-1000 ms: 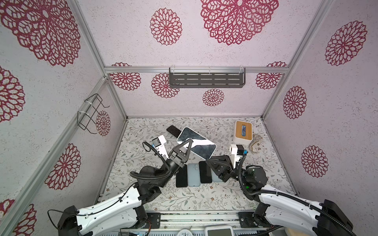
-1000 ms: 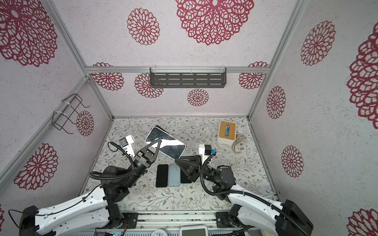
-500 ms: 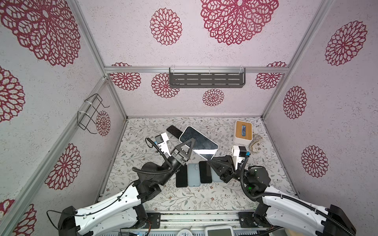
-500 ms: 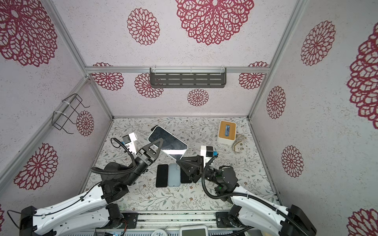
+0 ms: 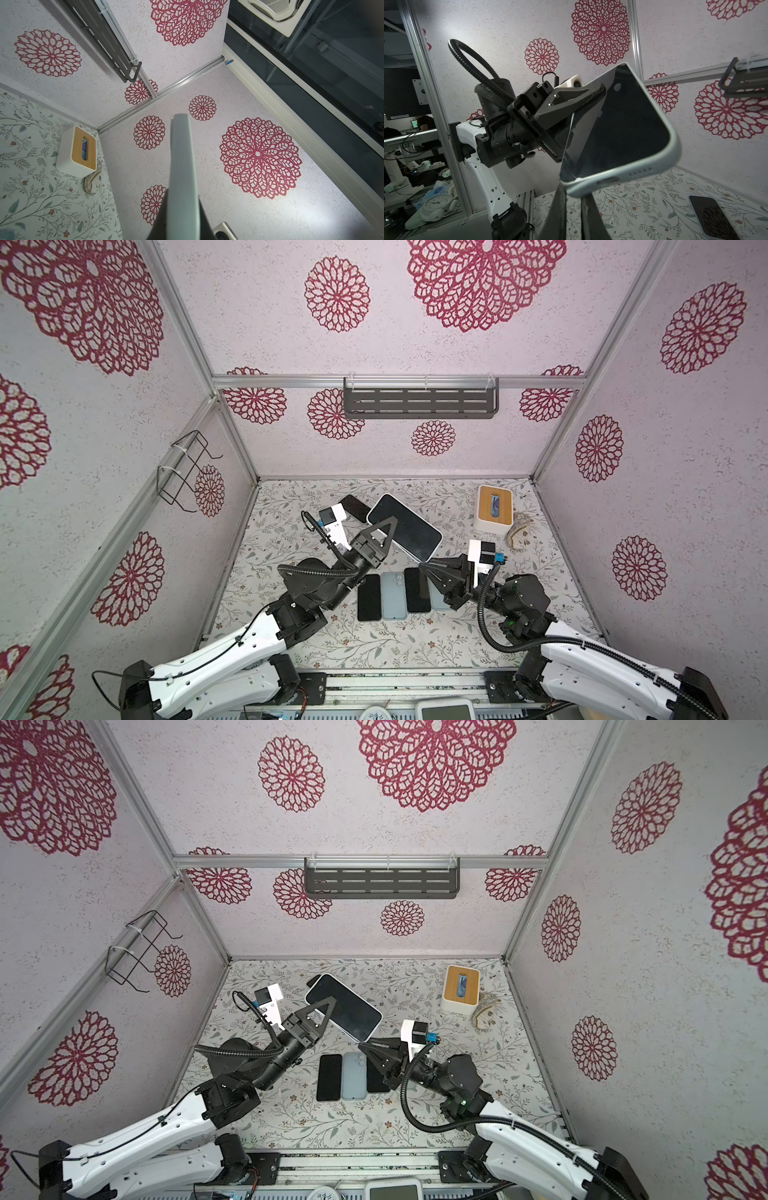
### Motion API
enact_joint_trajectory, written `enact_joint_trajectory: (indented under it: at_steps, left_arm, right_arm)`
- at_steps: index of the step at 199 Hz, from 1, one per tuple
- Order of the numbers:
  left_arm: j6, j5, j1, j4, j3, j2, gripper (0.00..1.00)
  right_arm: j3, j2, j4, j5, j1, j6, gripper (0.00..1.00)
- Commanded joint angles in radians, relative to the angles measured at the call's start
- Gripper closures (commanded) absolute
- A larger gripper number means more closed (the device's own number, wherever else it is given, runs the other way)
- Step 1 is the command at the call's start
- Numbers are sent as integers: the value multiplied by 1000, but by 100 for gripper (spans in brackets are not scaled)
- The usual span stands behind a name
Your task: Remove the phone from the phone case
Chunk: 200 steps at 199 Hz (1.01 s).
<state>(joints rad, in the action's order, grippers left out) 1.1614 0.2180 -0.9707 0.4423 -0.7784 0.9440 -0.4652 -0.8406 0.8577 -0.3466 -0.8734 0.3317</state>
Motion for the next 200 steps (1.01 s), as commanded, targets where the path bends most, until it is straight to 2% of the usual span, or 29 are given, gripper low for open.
enact_joint_trajectory:
  at_steps: [1, 40, 71, 84, 103, 112, 119, 132, 153, 175, 200]
  left_arm:
    - [24, -153, -27, -60, -15, 36, 100]
    - [2, -203, -25, -102, -41, 27, 100]
    - [-32, -257, 14, -231, -82, -25, 100]
    - [-39, -310, 104, -313, -95, -93, 100]
    - [-82, -456, 274, -514, -186, -172, 100]
    - [-106, -548, 356, -602, -233, -189, 100]
    - [-133, -659, 412, -642, -276, -181, 100]
    - [-199, -817, 518, -779, -385, -134, 100]
    - [-321, -1056, 565, -880, -483, -41, 100]
    - [-531, -1171, 567, -1083, -591, 65, 100]
    - [-795, -1165, 566, -1348, -713, 169, 100]
  right_arm:
    - [-58, -1, -20, 147, 10, -88, 100]
    - [-20, 33, -15, 227, 11, -85, 100]
    - [20, 73, -34, 205, 16, -82, 98]
    - [62, 122, -63, 186, 16, -88, 86]
    - [142, 226, -110, 188, 21, -93, 74]
    - [163, 274, -153, 186, 25, -98, 70]
    - [170, 304, -199, 178, 29, -104, 67]
    - [166, 340, -264, 140, 39, -106, 62]
    - [110, 330, -352, 22, 56, -100, 52]
    - [-5, 243, -461, -138, 67, -119, 45]
    - [-107, 140, -556, -253, 76, -149, 42]
